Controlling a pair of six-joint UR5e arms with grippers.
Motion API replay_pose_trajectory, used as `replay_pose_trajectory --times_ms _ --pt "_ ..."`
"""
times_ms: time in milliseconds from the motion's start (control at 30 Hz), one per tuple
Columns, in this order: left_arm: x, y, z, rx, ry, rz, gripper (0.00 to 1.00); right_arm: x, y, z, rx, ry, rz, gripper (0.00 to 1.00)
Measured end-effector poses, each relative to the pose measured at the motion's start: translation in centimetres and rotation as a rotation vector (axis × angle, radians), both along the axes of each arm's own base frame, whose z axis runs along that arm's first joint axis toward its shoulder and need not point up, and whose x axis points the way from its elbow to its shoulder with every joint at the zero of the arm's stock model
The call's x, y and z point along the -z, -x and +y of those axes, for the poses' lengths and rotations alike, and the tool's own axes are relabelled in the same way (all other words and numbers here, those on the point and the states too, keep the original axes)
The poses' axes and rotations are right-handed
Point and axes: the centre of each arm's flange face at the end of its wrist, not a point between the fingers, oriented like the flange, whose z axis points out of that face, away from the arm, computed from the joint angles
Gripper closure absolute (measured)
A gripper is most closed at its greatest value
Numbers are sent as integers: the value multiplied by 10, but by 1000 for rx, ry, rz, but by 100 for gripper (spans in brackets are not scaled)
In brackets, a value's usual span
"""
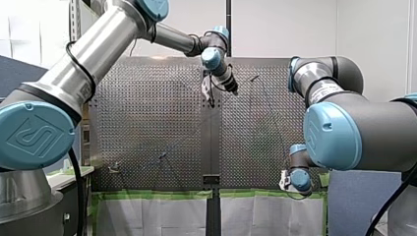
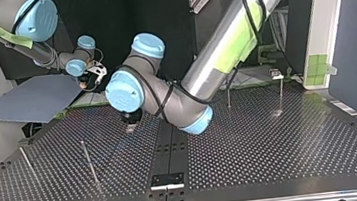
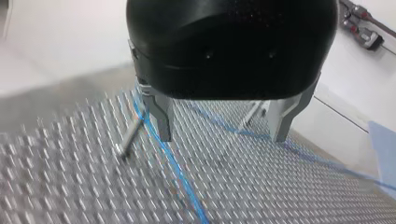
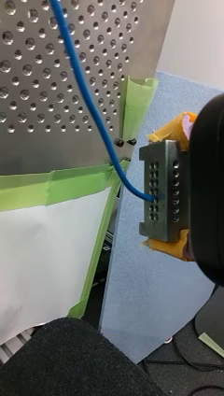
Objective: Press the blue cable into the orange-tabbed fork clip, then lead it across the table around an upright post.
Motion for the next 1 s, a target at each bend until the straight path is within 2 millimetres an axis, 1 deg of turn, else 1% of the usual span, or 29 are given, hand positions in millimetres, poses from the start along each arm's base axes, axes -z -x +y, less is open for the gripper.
replay_pose_trajectory --times_ms 167,267,467,667,1000 --pt "-33 15 -2 2 2 -87 0 0 -1 0 -2 1 -1 100" --pt "-43 19 -5 9 -5 -128 0 -1 -1 0 -3 1 -1 100" --pt "-49 22 -14 36 -16 -196 0 -1 0 -1 -1 2 -1 100" --pt "-54 21 -21 57 -26 -265 0 -1 1 -3 0 3 -2 100" --pt "-56 20 -24 82 -91 -328 0 -2 0 -2 -5 -2 -1 100"
